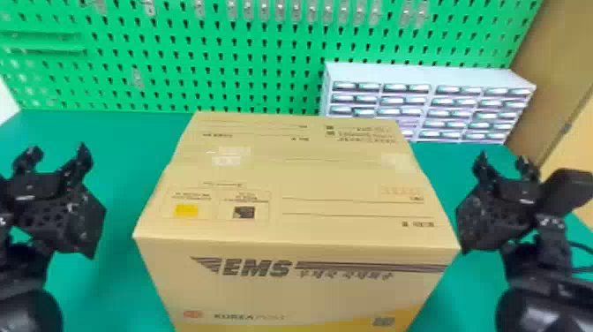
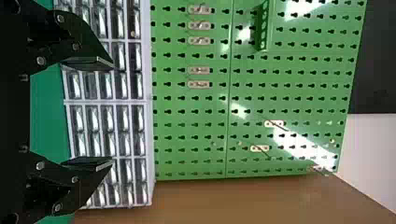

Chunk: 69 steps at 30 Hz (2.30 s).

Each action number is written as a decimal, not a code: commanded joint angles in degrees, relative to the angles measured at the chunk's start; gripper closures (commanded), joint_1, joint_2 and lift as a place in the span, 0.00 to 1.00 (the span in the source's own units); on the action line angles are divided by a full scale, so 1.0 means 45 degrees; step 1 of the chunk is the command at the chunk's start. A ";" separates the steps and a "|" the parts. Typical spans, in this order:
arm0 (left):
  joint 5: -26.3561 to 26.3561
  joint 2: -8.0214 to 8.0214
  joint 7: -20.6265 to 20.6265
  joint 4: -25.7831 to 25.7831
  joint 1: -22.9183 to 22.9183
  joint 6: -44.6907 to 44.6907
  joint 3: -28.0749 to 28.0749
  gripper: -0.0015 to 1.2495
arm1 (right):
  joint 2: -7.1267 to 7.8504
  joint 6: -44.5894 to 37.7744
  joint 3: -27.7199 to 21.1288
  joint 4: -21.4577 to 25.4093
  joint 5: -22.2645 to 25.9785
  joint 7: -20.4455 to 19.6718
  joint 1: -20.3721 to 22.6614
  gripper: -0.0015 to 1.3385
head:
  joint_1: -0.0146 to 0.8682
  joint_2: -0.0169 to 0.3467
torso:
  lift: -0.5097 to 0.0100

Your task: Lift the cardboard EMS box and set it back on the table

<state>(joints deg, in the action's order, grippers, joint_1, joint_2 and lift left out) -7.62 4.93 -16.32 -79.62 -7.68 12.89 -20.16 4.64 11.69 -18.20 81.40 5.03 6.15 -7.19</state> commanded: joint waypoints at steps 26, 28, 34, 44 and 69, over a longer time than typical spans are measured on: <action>-0.0144 -0.0022 -0.0202 0.0447 -0.0228 0.0103 0.1628 0.37 | -0.1043 0.3067 0.0666 -0.3090 -0.0922 -0.0235 -0.1332 0.41 | 0.78 0.01 | 0.81; -0.0124 -0.0022 -0.0202 0.0447 -0.0267 0.0103 0.1784 0.37 | -0.1043 0.3126 0.0920 -0.3266 -0.0844 -0.0352 -0.1430 0.41 | 0.78 0.01 | 0.81; -0.0124 -0.0022 -0.0202 0.0447 -0.0325 0.0103 0.2038 0.37 | -0.1043 0.3340 0.2014 -0.3539 -0.0747 -0.1133 -0.1645 0.41 | 0.78 0.01 | 0.81; -0.0241 -0.0002 -0.0202 0.0447 -0.0364 0.0103 0.2487 0.37 | -0.1043 0.3399 0.3068 -0.3891 -0.0532 -0.1407 -0.1820 0.41 | 0.78 0.01 | 0.81; -0.0241 -0.0022 -0.0202 0.0408 -0.0364 0.0006 0.3093 0.37 | -0.1043 0.3399 0.3478 -0.3930 -0.0395 -0.1407 -0.1898 0.41 | 0.78 0.01 | 0.81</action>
<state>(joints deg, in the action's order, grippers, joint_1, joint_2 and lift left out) -8.85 4.93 -17.22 -77.79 -9.23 13.10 -6.55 0.01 26.98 -2.90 63.72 3.17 -0.18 -15.70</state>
